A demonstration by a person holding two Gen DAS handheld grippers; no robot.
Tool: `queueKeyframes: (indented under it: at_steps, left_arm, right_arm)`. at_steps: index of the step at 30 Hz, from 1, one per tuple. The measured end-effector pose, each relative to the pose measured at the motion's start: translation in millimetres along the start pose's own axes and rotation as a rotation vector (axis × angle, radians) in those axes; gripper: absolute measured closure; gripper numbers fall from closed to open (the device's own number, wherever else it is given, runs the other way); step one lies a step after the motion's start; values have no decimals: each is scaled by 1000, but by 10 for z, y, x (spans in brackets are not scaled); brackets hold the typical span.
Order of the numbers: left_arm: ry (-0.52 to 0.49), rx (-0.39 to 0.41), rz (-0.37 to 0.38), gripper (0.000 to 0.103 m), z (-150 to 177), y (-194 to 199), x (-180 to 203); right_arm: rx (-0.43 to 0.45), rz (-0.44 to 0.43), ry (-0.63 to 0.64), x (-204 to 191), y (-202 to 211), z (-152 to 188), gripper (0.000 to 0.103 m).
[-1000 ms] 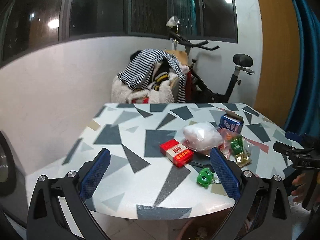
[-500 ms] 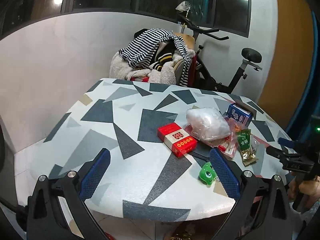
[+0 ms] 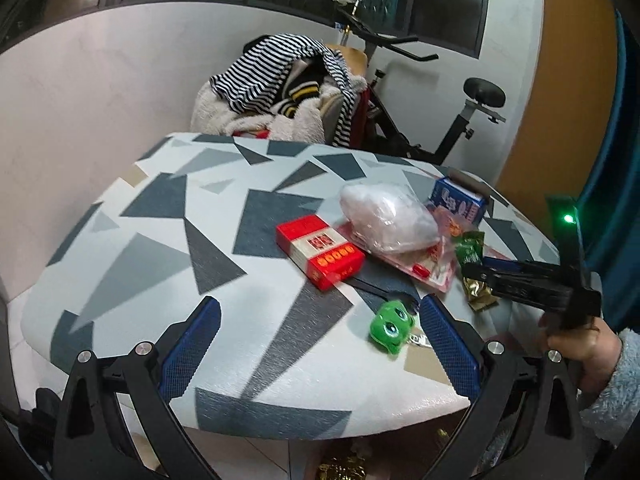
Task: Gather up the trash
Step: 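Grasp the green plush frog with the left gripper while the right gripper grasps the green snack packet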
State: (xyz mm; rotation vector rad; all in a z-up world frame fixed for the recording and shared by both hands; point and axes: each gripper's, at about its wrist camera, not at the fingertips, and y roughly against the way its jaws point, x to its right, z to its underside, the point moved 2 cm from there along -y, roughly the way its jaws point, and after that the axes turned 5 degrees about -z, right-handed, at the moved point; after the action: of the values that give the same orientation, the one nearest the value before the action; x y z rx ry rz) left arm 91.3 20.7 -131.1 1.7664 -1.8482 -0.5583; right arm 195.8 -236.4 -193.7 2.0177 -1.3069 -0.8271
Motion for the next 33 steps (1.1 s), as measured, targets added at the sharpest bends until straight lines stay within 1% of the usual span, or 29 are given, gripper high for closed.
queueKeyframes:
  at_steps: [1, 3, 4, 6, 8, 12, 15, 16, 19, 22, 27, 30, 31, 32, 33]
  left_arm:
    - [0, -5, 6, 6, 10, -14, 16]
    - [0, -14, 26, 9, 35, -36, 51]
    - [-2, -22, 45, 13, 44, -51, 71]
    - [-3, -38, 64, 17, 63, -84, 99]
    - [-1, -57, 89, 21, 92, -125, 119]
    - [-16, -118, 146, 22, 156, -295, 235]
    - [-52, -160, 164, 22, 192, -489, 371]
    - [-62, -170, 167, 24, 195, -547, 408]
    - [-97, -203, 167, 29, 187, -738, 497]
    - [-85, -234, 173, 33, 182, -861, 515]
    - [-106, -261, 166, 38, 195, -971, 556]
    - [-134, -256, 155, 39, 220, -970, 589]
    - [-141, -253, 153, 45, 223, -967, 599]
    - [-147, -251, 154, 56, 225, -966, 604]
    - [-154, -250, 155, 64, 225, -966, 610]
  right_arm:
    - [-2, 23, -3, -3, -25, -2, 55]
    - [-11, 48, 2, -8, -56, 6, 64]
    - [-11, 49, 3, -11, -51, 9, 67]
    - [9, 9, 1, -25, 23, 27, 71]
    - [40, -20, 14, -69, 153, 50, 72]
    - [85, -62, 6, -109, 355, 68, 73]
    - [109, -76, -15, -134, 461, 79, 73]
    - [114, -76, -17, -139, 491, 83, 73]
    - [132, -64, -15, -152, 584, 83, 73]
    - [137, -47, -21, -113, 645, 86, 73]
    - [152, -11, -63, 42, 719, 104, 74]
    - [142, 31, -83, 144, 719, 117, 74]
    - [148, 33, -100, 186, 731, 123, 74]
    - [154, 30, -120, 227, 749, 132, 74]
    - [158, 25, -130, 252, 758, 140, 74]
